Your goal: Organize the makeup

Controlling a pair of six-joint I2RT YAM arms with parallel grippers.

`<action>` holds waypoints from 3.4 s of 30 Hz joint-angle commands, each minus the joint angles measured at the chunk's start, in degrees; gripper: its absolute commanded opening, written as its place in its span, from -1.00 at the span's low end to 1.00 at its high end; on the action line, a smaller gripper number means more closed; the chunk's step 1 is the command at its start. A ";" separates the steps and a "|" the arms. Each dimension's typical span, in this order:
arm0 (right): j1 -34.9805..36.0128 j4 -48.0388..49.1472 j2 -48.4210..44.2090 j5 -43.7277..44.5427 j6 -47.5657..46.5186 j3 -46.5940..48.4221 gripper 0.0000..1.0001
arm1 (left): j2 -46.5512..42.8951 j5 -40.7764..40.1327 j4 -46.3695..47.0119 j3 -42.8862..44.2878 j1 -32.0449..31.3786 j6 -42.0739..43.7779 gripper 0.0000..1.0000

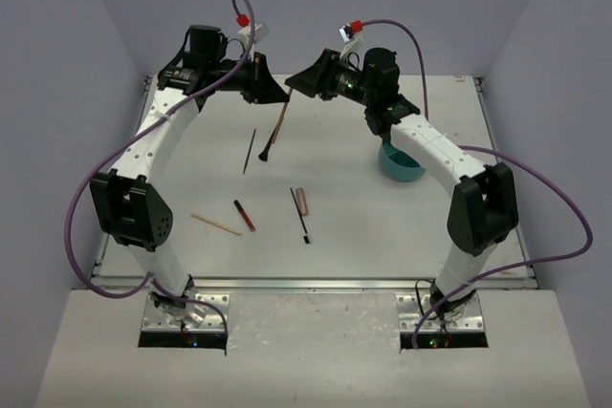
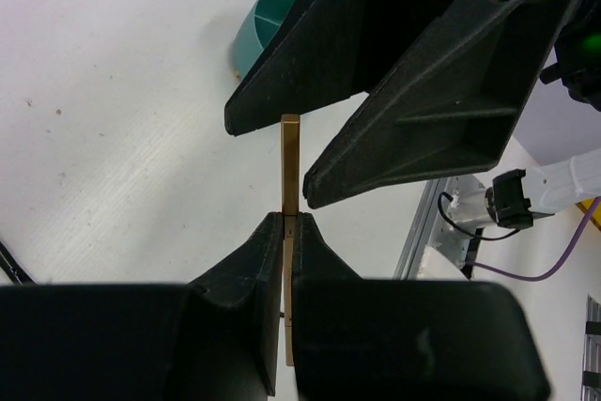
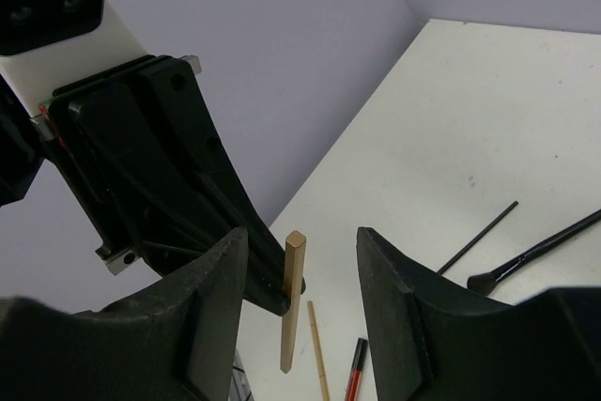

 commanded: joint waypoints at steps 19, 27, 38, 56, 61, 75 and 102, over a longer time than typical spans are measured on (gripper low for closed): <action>0.98 -0.51 -4.50 7.59 -10.71 -6.15 -1.00 | -0.16 -4.28 -0.20 -2.21 0.11 4.14 0.97; -2.99 -7.69 -14.31 30.72 -38.91 -12.27 -1.00 | 2.01 -16.57 -8.44 -1.46 5.95 12.63 1.00; -11.80 -2.43 -15.83 38.59 -46.49 -20.45 -1.00 | -4.67 -39.00 -8.83 -17.11 8.13 46.78 0.99; -13.32 1.73 -9.93 39.12 -37.59 -27.54 -0.89 | -11.99 -38.27 -8.98 -44.14 4.02 77.39 0.94; -13.45 -0.49 -10.58 37.24 -37.39 -26.40 -0.12 | -10.85 -40.24 -8.94 -46.41 3.74 80.42 0.74; -13.45 -5.71 -15.52 32.81 -39.74 -24.60 0.12 | -11.90 -45.30 -15.73 -51.82 2.94 91.65 0.46; -13.45 -7.99 -18.85 34.75 -37.24 -29.46 0.04 | -10.51 -48.02 -9.05 -66.24 -1.30 85.61 -1.00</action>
